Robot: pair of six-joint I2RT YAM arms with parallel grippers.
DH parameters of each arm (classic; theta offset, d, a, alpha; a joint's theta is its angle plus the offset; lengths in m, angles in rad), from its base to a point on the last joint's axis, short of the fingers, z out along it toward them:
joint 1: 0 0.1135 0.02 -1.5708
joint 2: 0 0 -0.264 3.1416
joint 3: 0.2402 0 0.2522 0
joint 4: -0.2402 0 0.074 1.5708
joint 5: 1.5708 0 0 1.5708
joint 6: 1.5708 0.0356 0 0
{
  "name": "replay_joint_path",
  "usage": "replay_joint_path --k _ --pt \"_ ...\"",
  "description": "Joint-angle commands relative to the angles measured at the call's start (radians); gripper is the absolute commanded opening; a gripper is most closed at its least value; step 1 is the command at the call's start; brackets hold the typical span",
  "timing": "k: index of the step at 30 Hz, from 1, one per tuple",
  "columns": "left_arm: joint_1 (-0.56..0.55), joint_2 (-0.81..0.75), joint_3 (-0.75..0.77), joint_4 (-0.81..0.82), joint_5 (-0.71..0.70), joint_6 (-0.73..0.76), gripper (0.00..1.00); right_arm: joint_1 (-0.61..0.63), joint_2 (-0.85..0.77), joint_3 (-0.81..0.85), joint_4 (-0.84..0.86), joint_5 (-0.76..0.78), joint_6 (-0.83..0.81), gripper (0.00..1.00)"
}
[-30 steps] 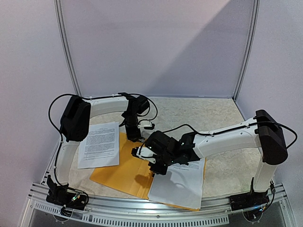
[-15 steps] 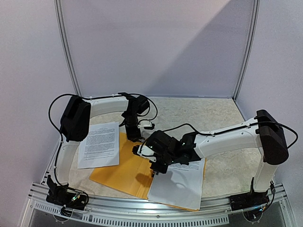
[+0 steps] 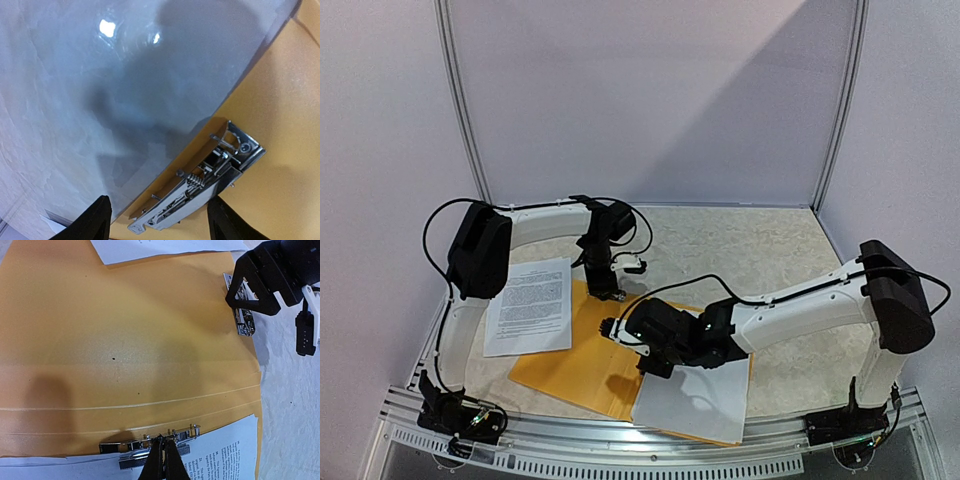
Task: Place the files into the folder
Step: Clamp the file in the folder with some files.
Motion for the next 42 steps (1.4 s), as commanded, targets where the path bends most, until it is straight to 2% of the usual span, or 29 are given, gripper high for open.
replay_joint_path --k 1,13,34,42 --pt "0.018 0.128 -0.053 -0.019 0.008 0.001 0.68 0.074 0.012 -0.06 -0.065 -0.108 0.08 0.0" --pt "0.018 0.128 -0.052 -0.021 0.006 0.0 0.68 0.129 0.054 -0.097 -0.037 -0.14 0.2 0.0" --pt "0.017 0.127 -0.047 -0.029 -0.005 -0.005 0.68 0.175 0.066 -0.169 -0.002 -0.175 0.232 0.0" --pt "0.008 0.029 0.039 -0.119 0.171 -0.04 0.71 0.185 0.086 -0.191 0.031 -0.166 0.241 0.0"
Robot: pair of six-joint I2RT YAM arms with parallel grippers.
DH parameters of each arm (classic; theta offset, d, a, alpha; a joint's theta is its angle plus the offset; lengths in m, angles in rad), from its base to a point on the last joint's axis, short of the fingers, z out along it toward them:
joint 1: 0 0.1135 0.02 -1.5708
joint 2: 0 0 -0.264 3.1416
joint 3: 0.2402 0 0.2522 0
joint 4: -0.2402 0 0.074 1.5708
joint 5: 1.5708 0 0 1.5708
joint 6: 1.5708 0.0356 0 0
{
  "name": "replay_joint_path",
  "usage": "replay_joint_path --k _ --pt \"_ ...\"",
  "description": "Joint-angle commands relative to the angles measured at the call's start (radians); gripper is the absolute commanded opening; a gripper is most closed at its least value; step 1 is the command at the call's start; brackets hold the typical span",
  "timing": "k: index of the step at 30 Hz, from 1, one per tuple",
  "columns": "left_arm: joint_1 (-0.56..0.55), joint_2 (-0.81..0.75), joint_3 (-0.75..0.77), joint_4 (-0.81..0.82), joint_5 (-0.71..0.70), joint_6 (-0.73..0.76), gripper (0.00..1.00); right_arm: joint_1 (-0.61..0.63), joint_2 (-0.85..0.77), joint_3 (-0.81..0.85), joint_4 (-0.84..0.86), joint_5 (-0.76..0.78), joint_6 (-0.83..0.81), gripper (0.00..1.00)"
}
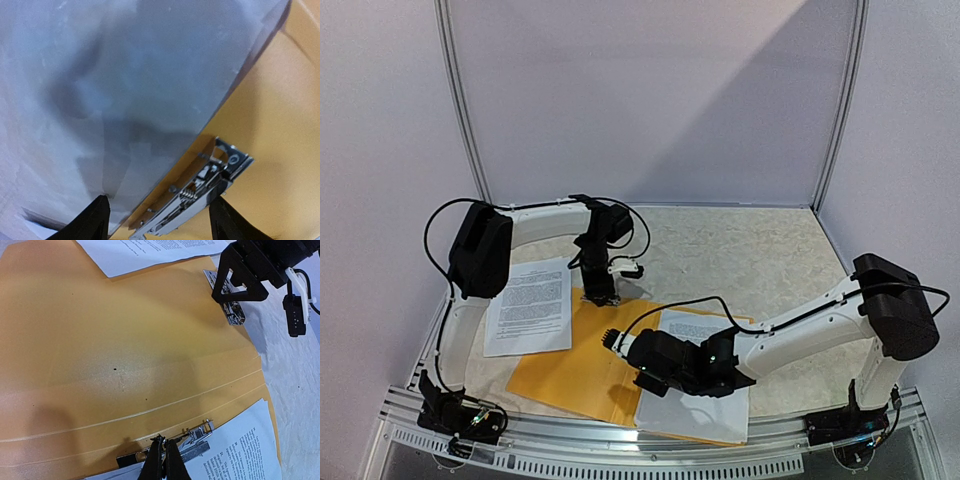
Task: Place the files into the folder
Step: Clamp the file in the folder with some files.
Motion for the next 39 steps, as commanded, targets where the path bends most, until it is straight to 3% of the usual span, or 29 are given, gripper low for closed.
replay_joint_path --k 1,10,14,17,24,32,39 --pt "0.0 0.01 0.035 -0.047 0.137 -0.04 0.71 0.091 0.083 -0.073 -0.15 -0.285 0.072 0.0" --pt "-0.053 -0.066 0.112 -0.112 0.225 -0.102 0.72 0.092 0.075 -0.085 -0.149 -0.24 0.057 0.0" --pt "-0.099 -0.094 0.102 -0.139 0.354 -0.146 0.7 0.092 0.064 -0.099 -0.135 -0.232 0.061 0.0" --pt "-0.126 -0.102 0.075 -0.122 0.436 -0.186 0.64 0.092 0.067 -0.098 -0.135 -0.219 0.057 0.0" --pt "-0.16 -0.118 -0.084 -0.073 0.48 -0.234 0.39 0.092 0.059 -0.107 -0.151 -0.182 0.076 0.0" --pt "-0.218 -0.113 -0.276 0.077 0.429 -0.279 0.35 0.092 0.062 -0.104 -0.137 -0.171 0.073 0.0" --pt "-0.212 -0.049 -0.342 0.162 0.346 -0.317 0.36 0.093 0.058 -0.11 -0.17 -0.215 0.092 0.0"
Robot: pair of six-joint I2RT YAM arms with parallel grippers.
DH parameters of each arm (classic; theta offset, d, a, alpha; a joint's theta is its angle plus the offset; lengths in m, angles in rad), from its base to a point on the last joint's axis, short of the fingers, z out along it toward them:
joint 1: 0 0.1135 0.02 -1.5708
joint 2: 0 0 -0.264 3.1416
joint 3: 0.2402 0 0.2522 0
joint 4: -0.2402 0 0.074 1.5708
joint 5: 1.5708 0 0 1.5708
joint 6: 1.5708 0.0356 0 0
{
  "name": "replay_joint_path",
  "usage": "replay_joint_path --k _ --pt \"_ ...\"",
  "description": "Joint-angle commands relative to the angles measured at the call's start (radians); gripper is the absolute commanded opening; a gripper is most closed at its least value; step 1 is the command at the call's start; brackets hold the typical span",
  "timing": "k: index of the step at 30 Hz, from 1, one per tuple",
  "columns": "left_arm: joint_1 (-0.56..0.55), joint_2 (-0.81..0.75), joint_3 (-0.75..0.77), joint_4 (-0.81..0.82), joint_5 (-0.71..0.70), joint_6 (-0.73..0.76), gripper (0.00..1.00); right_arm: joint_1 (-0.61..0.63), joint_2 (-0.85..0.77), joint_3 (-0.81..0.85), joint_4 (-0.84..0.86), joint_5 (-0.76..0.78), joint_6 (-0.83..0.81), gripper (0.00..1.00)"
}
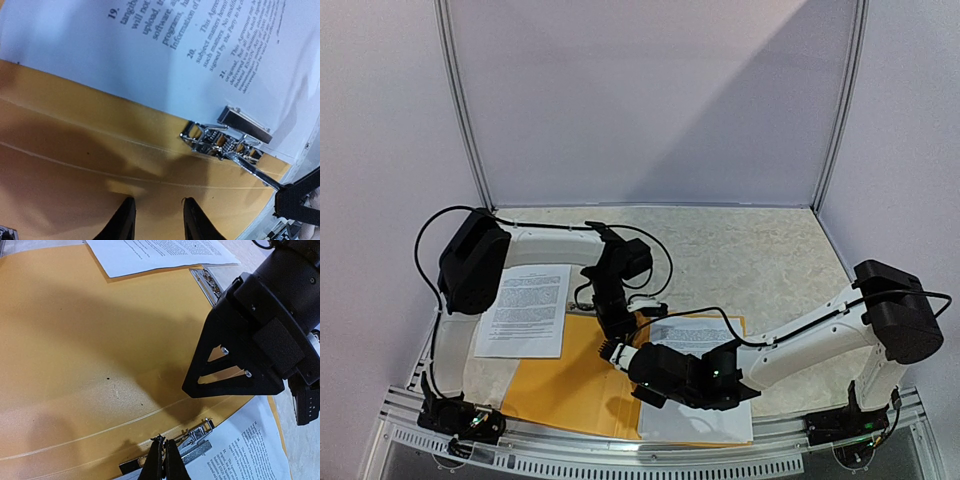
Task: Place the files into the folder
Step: Clamp the file in the folder with some files.
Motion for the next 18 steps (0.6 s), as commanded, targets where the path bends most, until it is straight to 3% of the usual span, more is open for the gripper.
replay_joint_path --k 1,18 --pt "-0.005 0.09 -0.075 0.144 -0.092 -0.033 0.36 0.038 0.07 -0.068 -0.251 -0.238 0.075 0.0" --pt "0.013 0.178 -0.093 0.185 -0.134 -0.039 0.36 0.085 0.101 -0.124 -0.301 -0.324 0.097 0.01"
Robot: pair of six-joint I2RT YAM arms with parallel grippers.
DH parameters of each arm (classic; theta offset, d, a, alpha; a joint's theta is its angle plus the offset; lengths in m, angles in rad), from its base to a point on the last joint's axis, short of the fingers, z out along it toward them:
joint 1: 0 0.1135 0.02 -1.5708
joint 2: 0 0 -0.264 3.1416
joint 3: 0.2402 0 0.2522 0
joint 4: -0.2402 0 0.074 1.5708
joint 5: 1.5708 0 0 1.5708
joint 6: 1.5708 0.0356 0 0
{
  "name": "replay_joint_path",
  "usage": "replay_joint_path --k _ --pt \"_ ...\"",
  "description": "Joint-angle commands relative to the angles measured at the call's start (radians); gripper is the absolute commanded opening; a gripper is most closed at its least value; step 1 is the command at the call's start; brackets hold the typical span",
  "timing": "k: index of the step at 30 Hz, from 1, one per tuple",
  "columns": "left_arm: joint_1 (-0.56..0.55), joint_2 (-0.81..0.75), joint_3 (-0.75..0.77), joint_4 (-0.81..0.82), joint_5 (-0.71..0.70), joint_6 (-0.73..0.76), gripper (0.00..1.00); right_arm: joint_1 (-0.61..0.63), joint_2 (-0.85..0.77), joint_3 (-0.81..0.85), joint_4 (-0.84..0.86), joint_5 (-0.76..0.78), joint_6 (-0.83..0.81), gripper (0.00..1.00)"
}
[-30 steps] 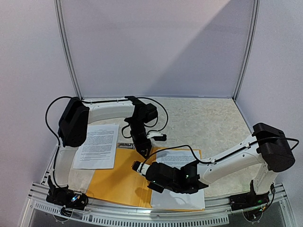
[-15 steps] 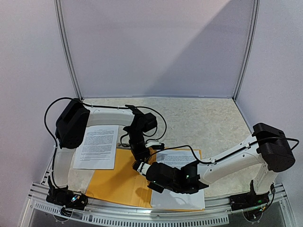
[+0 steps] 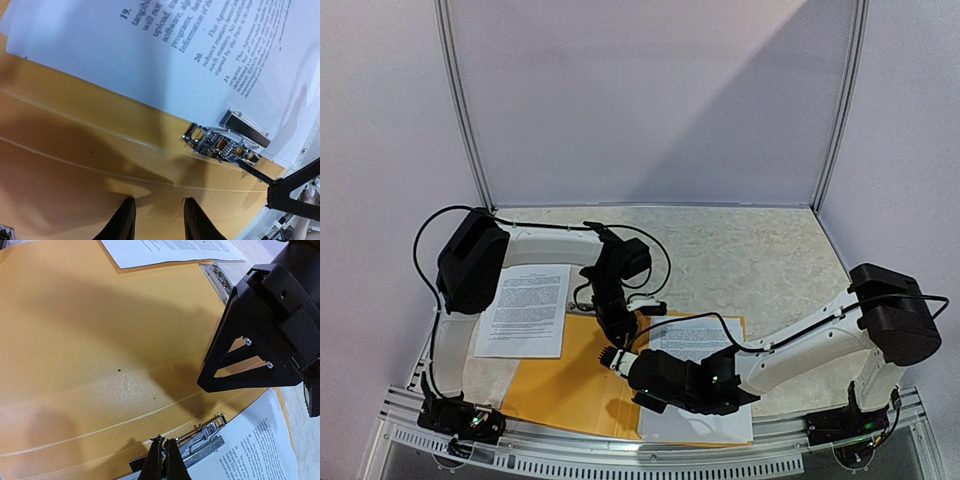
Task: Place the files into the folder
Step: Clamp the file in the folder with some files.
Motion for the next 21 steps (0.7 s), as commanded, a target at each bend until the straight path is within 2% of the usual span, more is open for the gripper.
replay_joint_path --k 1,16,21 --pt "0.004 0.177 -0.066 0.16 -0.141 0.004 0.37 0.067 0.077 -0.112 -0.304 -0.312 0.086 0.01" --pt "0.004 0.204 -0.073 0.169 -0.159 0.008 0.37 0.066 0.066 -0.115 -0.315 -0.346 0.139 0.01" --pt "0.004 0.204 -0.069 0.174 -0.154 0.012 0.37 0.067 0.066 -0.096 -0.322 -0.314 0.152 0.01"
